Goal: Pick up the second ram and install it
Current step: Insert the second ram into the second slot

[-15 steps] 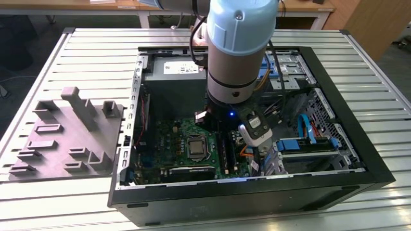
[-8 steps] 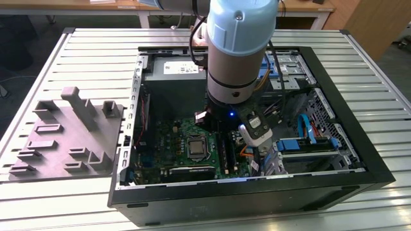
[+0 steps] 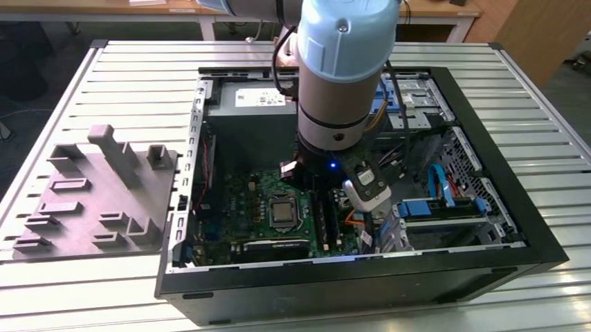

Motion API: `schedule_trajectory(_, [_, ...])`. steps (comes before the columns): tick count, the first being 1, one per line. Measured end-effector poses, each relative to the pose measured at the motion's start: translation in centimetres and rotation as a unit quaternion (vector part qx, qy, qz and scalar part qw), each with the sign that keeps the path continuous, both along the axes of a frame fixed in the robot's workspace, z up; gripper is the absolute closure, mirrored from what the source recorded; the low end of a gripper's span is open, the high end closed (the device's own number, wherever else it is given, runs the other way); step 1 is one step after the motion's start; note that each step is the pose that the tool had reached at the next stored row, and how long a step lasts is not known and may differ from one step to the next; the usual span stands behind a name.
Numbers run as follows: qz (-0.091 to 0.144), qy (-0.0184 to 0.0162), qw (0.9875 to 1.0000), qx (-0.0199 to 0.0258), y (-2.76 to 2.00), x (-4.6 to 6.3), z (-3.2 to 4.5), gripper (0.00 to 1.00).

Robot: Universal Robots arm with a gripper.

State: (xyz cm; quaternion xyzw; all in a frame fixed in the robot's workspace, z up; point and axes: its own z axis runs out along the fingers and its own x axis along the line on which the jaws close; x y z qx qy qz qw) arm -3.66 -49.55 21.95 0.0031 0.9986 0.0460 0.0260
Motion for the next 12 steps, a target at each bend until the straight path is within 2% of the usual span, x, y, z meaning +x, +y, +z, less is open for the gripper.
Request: schedule_trajectory(12, [0.000,0.0000,1.0000,0.0036,0.01,0.00,-0.01,0.89])
